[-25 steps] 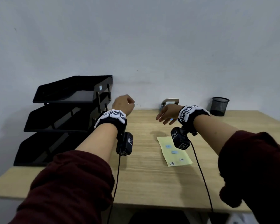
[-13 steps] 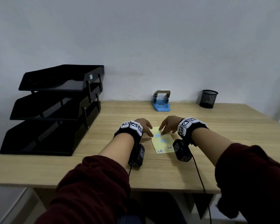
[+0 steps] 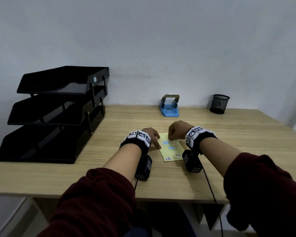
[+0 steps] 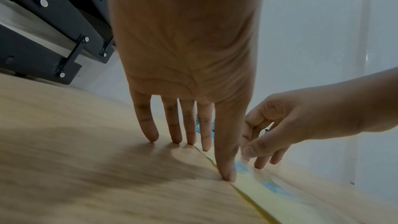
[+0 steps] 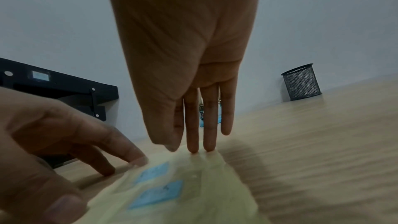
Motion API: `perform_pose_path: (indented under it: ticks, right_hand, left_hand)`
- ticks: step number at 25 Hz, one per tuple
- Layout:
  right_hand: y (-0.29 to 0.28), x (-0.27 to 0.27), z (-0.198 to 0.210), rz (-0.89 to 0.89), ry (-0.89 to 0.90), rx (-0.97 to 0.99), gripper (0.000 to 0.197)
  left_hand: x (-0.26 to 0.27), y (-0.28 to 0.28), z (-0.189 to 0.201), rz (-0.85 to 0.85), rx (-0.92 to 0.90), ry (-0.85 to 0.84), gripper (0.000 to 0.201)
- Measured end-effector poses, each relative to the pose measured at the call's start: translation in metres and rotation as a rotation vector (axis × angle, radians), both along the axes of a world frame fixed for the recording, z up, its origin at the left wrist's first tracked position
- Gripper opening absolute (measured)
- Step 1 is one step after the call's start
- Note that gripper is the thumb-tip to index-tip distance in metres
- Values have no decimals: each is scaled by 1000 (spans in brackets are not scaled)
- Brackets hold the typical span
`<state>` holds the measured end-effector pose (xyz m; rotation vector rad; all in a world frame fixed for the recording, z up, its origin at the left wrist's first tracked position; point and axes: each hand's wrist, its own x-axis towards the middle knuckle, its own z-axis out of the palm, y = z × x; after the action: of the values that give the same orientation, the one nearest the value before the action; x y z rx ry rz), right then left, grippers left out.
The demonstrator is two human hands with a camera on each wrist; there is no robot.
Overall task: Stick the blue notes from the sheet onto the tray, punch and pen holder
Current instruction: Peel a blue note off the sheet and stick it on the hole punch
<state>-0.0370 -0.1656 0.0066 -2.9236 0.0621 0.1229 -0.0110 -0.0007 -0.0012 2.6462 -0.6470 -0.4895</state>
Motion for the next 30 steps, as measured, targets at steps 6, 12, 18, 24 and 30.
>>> perform_pose_path:
  ticks: [6,12,18,24,30]
  right_hand:
    - [-3,-3,6,-40,9,216,16]
    - [-23,-3,13,-111,13,428,15]
    - [-34,10,28,-118,4,458,15]
    - [-42,35,39,-114,7,482,15]
    - [-55,60,43,-175,-15,680,10]
  left_hand:
    - [0,0,0,12,-26,8,62]
    - [9,-2,-3,12,-73,35,56]
    - [35,-14,9,143,-407,82,49]
    - [64,-37,12,164,-568,95,30]
    - [90,-56,15,174,-597,144,32]
